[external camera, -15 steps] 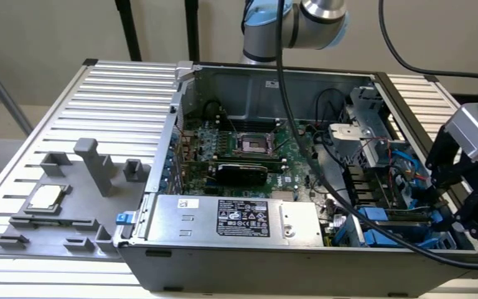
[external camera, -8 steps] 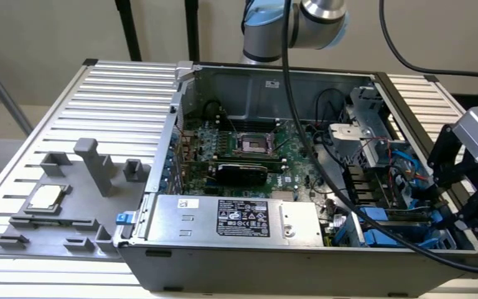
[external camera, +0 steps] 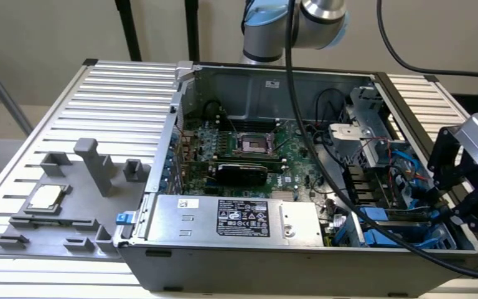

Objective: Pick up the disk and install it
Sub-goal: 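Insert the first disk wire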

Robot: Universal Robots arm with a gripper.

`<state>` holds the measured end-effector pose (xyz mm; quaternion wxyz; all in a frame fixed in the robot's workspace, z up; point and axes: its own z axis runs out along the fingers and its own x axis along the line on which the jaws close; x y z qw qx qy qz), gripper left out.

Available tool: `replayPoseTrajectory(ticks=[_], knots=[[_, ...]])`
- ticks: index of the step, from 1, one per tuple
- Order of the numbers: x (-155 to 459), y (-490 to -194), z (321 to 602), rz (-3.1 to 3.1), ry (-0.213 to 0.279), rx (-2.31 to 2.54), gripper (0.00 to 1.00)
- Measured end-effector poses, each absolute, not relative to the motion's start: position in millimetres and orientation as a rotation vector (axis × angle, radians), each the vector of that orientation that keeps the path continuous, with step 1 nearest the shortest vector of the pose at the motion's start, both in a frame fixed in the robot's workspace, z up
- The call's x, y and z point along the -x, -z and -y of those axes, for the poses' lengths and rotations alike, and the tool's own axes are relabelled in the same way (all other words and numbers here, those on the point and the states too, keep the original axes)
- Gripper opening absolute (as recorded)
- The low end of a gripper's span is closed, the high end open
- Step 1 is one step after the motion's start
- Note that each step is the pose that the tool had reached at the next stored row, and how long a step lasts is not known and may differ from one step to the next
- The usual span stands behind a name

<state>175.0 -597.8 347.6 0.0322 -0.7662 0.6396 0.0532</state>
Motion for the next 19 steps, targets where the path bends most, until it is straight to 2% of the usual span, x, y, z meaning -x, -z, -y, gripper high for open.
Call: replayPoseTrajectory(ticks=[3,4,11,12,19], knots=[[-176.2,-347.6,597.8,-1.952,-0.172,2.366,0.35],[-176.4,-347.7,597.8,-1.947,-0.173,2.369,0.27],[-177.1,-347.6,597.8,-1.923,-0.178,2.385,0.25],[-177.2,-347.6,597.7,-1.920,-0.179,2.387,0.18],[-172.3,-349.7,597.7,-1.913,-0.180,2.392,0.17]])
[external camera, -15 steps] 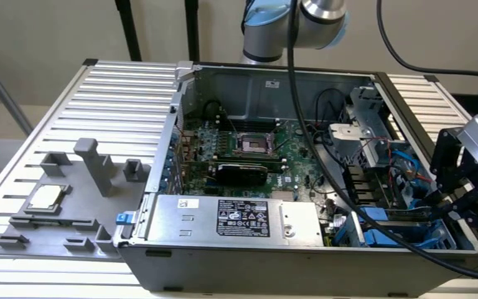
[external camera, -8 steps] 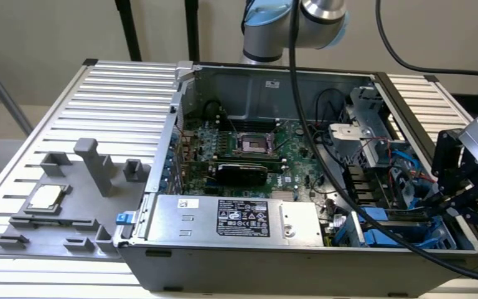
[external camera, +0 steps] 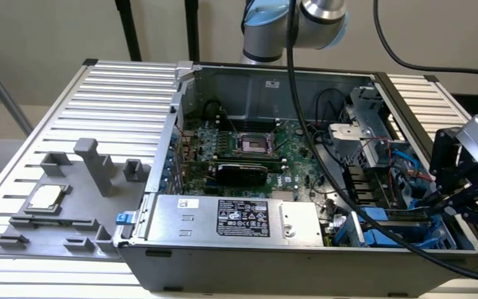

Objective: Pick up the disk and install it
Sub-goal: 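Insert the first disk wire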

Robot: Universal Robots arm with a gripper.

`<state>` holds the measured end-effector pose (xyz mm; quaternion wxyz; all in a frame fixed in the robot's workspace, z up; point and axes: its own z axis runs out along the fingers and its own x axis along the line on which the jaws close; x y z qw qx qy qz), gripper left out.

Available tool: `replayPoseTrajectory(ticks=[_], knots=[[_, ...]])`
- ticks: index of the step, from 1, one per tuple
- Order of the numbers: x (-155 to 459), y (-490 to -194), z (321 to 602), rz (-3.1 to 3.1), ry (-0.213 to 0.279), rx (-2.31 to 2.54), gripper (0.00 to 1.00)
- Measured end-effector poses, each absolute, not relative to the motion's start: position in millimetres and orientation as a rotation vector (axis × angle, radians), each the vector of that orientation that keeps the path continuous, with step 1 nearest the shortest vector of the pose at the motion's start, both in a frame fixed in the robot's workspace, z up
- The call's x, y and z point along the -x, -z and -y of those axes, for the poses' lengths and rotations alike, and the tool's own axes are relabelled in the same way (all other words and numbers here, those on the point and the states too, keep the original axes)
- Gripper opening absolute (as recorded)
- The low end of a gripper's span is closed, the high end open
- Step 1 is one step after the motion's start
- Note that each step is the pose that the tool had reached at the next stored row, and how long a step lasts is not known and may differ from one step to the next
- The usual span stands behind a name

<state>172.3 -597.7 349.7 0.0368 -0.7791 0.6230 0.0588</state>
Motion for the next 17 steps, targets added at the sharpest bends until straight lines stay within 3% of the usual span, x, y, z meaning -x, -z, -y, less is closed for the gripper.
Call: replayPoseTrajectory(ticks=[17], knots=[[-139.6,-345.6,597.0,-2.039,-0.163,2.291,0.17]])
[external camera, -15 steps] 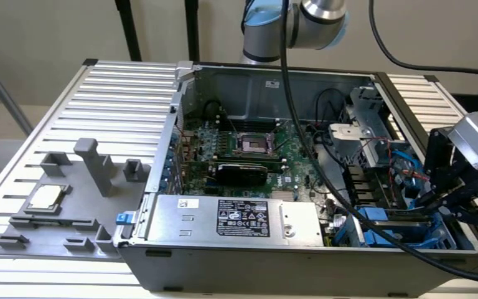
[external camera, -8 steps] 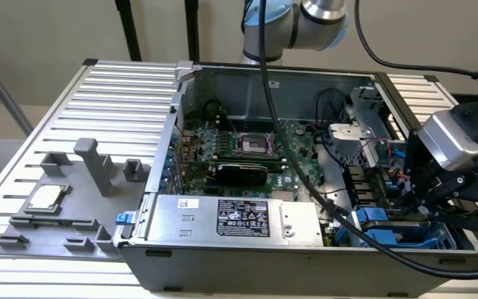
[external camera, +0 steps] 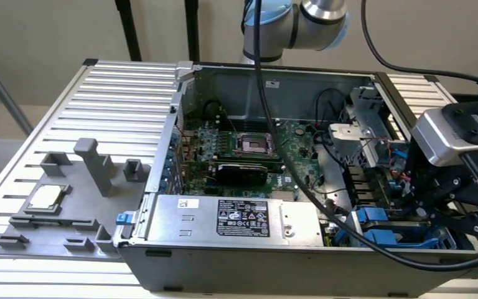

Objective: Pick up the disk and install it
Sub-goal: 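Insert the first disk wire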

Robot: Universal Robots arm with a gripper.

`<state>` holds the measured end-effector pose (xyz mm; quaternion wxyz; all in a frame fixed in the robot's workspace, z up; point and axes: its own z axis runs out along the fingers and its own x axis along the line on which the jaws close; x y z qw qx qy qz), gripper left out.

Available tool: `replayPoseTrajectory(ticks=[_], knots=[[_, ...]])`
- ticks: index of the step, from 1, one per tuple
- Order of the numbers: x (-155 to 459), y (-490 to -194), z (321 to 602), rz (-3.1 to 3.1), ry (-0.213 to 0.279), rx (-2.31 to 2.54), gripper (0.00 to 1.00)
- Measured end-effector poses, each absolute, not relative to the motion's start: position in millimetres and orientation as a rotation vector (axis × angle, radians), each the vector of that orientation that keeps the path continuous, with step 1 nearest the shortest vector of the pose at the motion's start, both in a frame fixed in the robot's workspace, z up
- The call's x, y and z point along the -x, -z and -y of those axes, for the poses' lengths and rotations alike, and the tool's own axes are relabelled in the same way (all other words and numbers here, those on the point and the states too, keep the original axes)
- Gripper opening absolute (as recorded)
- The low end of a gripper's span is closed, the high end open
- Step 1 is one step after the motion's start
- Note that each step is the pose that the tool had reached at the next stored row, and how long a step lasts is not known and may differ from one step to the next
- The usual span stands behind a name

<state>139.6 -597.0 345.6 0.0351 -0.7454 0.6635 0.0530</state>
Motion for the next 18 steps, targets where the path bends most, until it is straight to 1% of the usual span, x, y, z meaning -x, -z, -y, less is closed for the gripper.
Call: replayPoseTrajectory(ticks=[4,9,18], knots=[[-139.7,-343.5,597.1,-2.096,-0.153,2.244,0.17],[-141.6,-341.2,596.4,-2.140,-0.123,2.231,0.17],[-145.3,-340.7,583.5,-2.158,-0.092,2.243,0.17]])
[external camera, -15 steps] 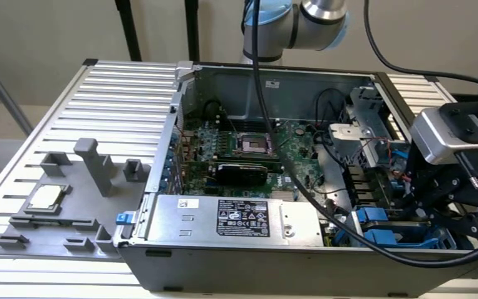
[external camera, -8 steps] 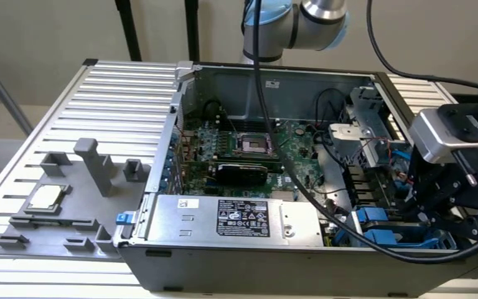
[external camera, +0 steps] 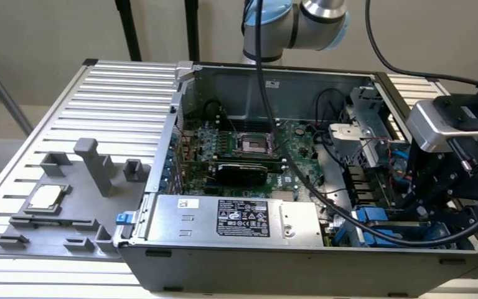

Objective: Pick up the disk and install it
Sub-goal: 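Insert the first disk wire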

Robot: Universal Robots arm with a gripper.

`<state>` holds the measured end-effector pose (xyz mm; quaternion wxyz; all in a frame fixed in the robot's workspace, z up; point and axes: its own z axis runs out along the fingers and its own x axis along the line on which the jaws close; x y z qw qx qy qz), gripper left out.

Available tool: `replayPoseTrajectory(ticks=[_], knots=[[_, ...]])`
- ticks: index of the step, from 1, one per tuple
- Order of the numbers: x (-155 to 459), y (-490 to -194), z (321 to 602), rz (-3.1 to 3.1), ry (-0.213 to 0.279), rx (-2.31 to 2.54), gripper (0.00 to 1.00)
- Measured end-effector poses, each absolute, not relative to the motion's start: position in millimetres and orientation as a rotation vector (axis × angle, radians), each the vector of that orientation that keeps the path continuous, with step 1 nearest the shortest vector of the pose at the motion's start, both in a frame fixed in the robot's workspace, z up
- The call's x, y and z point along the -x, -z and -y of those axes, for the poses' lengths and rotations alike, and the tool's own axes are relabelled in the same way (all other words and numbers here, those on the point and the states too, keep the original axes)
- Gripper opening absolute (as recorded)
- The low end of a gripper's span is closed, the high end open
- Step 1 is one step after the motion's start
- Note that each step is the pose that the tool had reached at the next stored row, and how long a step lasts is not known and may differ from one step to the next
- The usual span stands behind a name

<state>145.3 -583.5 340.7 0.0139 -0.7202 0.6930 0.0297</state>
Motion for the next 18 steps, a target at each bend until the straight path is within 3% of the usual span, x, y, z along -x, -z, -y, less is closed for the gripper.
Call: replayPoseTrajectory(ticks=[18], knots=[[-147.4,-336.8,577.3,-2.216,-0.069,2.208,0.17]])
